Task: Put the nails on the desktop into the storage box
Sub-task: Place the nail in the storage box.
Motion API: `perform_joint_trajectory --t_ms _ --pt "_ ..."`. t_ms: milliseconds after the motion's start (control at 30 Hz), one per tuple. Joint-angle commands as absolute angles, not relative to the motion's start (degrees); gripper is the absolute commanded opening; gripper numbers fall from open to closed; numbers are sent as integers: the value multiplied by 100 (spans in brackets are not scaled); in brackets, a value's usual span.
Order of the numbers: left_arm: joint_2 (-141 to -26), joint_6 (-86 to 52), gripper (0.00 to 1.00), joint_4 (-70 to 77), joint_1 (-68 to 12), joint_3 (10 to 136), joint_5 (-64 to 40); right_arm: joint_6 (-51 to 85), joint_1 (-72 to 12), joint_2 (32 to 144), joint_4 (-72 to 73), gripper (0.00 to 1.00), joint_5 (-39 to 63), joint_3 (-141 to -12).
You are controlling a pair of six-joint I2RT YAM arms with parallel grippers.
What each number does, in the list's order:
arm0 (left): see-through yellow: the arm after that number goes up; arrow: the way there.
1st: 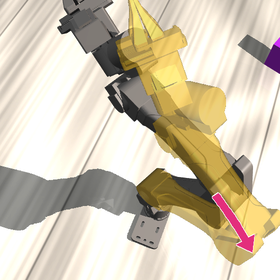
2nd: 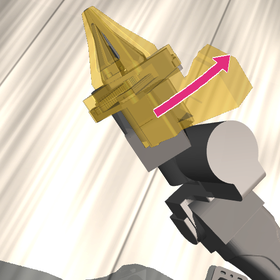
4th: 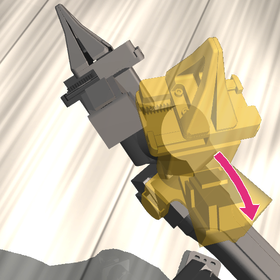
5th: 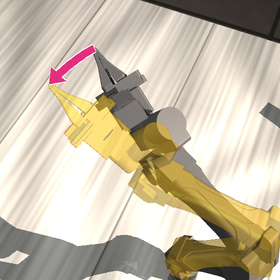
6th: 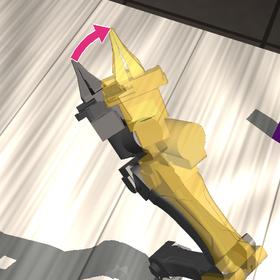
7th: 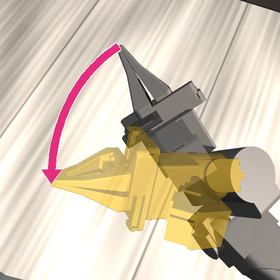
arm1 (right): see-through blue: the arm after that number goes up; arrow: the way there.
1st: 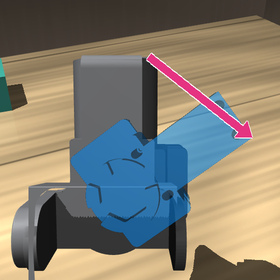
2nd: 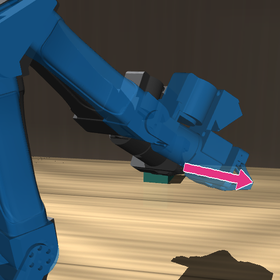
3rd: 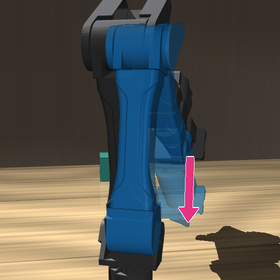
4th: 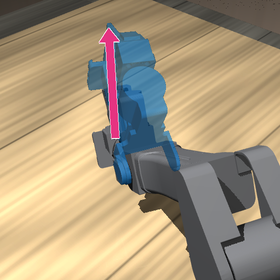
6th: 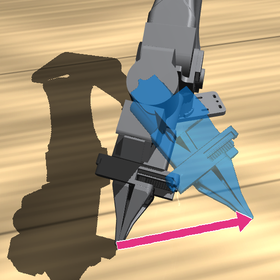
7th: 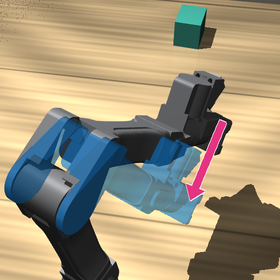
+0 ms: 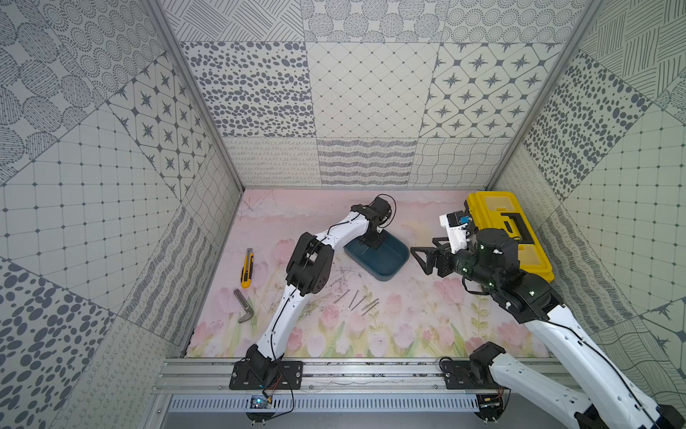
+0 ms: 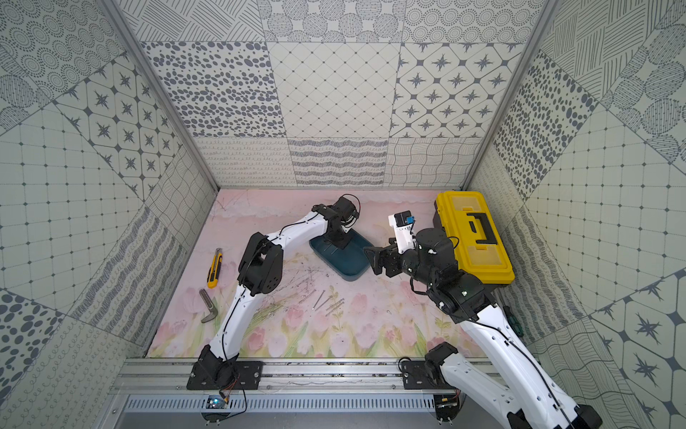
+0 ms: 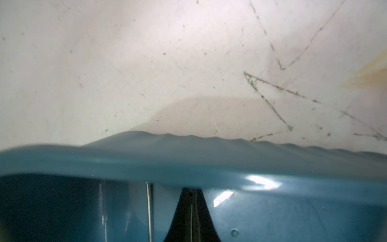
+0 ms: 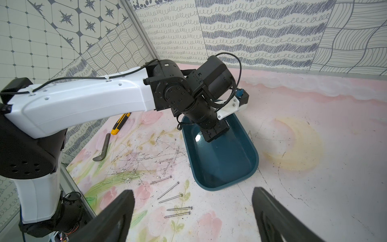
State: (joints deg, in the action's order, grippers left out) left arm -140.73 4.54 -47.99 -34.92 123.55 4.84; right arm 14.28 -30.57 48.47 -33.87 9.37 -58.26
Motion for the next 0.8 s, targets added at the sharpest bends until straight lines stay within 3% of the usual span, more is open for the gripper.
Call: perform_joint_trajectory --t_ms 0,633,767 --pt "-14157 839 0 -4938 -3418 12497 646 1333 -3067 4886 -3217 93 940 -5780" --pt "-14225 794 0 -4922 -3304 12479 562 1306 -3067 4939 -3199 93 962 -5796" --pt "-14241 730 26 -4918 -3303 12468 632 1301 -3067 4938 -3199 93 951 -5785"
